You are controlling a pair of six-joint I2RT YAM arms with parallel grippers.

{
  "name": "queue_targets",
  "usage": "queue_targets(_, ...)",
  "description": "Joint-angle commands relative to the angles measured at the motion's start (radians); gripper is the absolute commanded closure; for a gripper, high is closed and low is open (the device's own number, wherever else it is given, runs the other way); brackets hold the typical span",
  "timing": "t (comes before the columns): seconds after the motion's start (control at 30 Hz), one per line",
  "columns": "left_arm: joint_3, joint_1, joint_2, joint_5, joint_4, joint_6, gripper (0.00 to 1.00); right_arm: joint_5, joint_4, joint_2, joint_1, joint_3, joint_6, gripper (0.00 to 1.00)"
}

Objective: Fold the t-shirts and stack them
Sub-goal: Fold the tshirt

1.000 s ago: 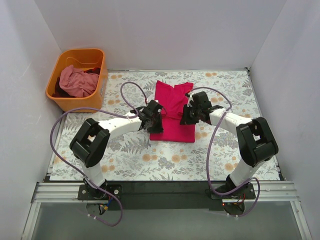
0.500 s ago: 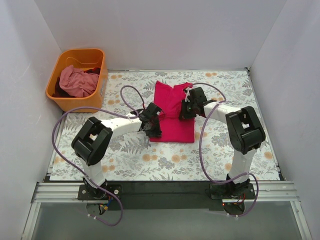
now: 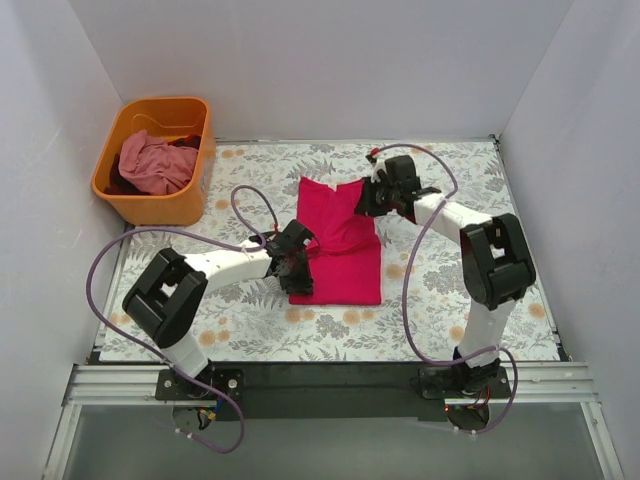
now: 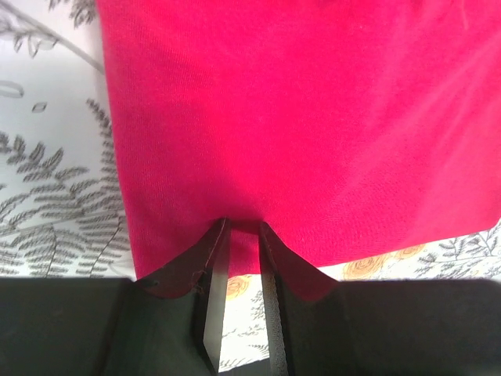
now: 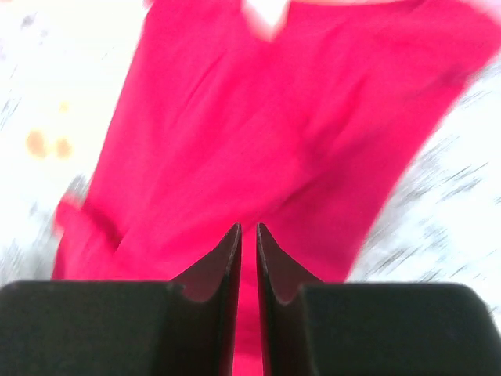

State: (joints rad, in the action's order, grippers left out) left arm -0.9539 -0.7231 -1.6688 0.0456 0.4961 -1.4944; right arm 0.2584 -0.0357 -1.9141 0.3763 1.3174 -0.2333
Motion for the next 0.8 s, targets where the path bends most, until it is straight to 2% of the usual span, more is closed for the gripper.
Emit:
queue_targets(0.0,0.029,-0.006,0.056,-0.004,0.044,-0.026,0.79,0.107,0.061,0.164,0.081,-0.142,0.017,0.81)
queue_targets(0.2,0.038,-0.006,0.078,-0.010,0.041,-0.036,0.79,0.094,0.146,0.280,0.187,-0.358,-0.080,0.81)
queue_targets(0.27,0.040,-0.006,0.077,-0.010,0.041,-0.036,0.79,0.039,0.169,0.297,0.220,-0.403,-0.100,0.81)
queue_targets(0.4,0.040,-0.007,0.073,-0.004,0.041,-0.038,0.79,-0.025,0.214,0.277,0.233,-0.434,-0.116,0.81)
queue_targets(0.77,0.040,-0.010,0.075,0.000,0.050,-0.036,0.79,-0.021,0.303,0.145,0.233,-0.422,-0.127,0.81)
